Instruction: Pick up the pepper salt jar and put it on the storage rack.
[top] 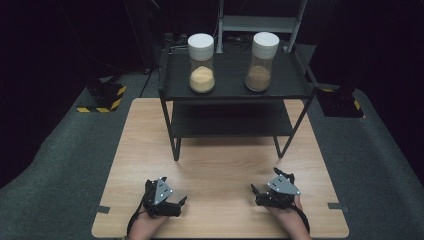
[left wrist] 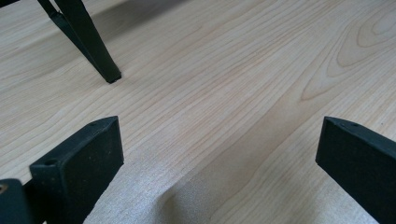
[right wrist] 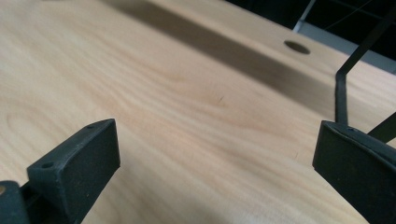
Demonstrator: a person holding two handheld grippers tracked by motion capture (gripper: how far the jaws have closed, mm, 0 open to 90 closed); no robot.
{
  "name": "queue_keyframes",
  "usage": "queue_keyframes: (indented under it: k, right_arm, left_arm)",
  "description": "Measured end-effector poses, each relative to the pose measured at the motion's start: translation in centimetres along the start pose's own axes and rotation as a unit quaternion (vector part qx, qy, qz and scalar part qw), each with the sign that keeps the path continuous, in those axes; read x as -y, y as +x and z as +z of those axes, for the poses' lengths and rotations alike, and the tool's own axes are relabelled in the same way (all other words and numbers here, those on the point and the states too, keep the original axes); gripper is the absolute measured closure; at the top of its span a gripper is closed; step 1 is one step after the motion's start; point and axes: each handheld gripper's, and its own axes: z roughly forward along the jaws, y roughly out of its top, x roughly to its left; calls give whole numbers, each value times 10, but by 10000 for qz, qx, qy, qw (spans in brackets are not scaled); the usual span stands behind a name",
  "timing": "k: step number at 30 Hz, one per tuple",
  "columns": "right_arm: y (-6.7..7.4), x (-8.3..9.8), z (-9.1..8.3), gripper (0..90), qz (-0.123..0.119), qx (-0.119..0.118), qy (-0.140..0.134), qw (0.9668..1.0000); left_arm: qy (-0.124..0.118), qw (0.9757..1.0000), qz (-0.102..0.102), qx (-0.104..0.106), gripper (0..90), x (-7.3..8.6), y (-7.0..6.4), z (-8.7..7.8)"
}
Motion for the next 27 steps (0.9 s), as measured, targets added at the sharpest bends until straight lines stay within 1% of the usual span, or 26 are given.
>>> queue_keyframes:
  k: [1, 3, 7, 10, 16, 20, 24, 27]
  right_arm:
    - [2, -1, 0, 0, -90, 25, 66, 9999]
    - [4, -2, 0, 0, -148, 52, 77, 9998]
    - [11, -8, 0, 0, -265, 171, 311, 9990]
    - [13, -9, -2, 0, -337, 185, 381, 9985]
    - [9, -6, -7, 0, -333, 80, 379, 9987]
    - [10, -4, -9, 0, -363, 108, 342, 9987]
    - [12, -2, -12, 0, -346, 148, 303, 9988]
    - [10, 1, -15, 0, -301, 149, 239, 9991]
  left_arm:
    - [-8, 10000, 0, -4, 11, 0, 0, 0]
    - [-13, 10000, 13, -7, 11, 0, 0, 0]
    - [20, 10000, 90, -8, 11, -1, -2, 0]
    - [25, 9999, 123, -14, 11, -1, -3, 0]
    - [93, 9996, 243, -64, 11, -3, -7, 0]
    - [149, 9993, 342, 43, 11, -3, -7, -1]
    - [286, 9992, 255, 82, 11, -8, -4, 1]
    - [278, 9993, 229, 90, 11, -8, -3, 1]
